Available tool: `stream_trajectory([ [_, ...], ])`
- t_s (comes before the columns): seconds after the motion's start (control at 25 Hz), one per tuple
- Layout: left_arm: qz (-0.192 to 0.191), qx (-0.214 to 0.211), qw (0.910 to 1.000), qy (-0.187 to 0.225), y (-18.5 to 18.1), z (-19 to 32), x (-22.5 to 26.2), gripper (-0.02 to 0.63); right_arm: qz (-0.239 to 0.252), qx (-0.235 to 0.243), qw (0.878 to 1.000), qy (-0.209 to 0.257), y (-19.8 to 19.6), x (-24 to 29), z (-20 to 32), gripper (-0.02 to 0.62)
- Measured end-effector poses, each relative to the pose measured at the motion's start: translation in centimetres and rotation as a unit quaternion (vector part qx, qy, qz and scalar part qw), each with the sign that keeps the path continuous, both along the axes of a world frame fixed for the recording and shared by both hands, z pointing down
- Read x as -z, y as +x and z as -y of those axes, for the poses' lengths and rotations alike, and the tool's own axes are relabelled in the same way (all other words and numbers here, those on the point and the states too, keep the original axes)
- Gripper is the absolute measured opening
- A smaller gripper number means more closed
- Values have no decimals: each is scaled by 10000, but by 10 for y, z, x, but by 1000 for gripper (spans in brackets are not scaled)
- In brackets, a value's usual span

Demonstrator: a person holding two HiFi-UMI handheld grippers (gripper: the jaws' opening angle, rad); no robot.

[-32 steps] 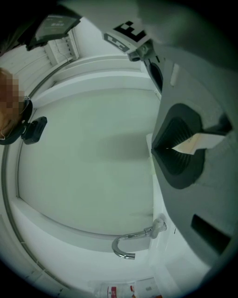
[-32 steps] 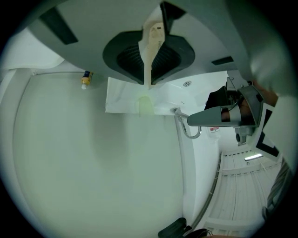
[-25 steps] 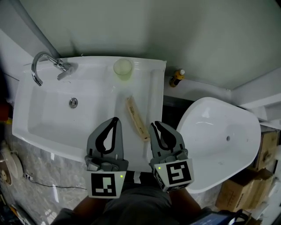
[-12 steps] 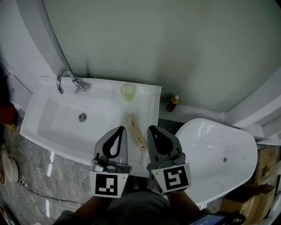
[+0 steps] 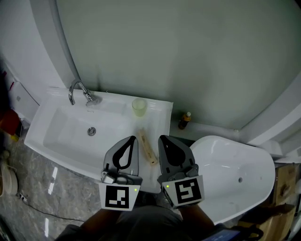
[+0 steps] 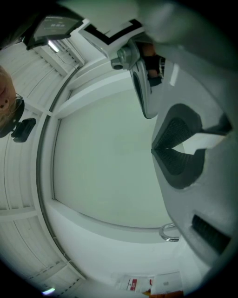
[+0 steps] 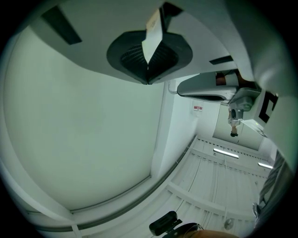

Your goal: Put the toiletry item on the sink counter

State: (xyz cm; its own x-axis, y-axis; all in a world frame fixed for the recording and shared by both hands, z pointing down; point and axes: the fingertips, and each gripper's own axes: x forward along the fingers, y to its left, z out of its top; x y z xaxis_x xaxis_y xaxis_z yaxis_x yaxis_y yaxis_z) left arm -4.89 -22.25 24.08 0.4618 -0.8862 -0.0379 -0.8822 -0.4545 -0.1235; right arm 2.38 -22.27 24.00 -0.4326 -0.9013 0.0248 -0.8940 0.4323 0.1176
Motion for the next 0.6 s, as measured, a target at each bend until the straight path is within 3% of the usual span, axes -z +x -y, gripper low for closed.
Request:
stream_trajectory([
  [0.6, 100, -32, 9999, 44, 9, -5, -1, 11, -18, -11, 10000, -42, 6, -5, -3, 14],
])
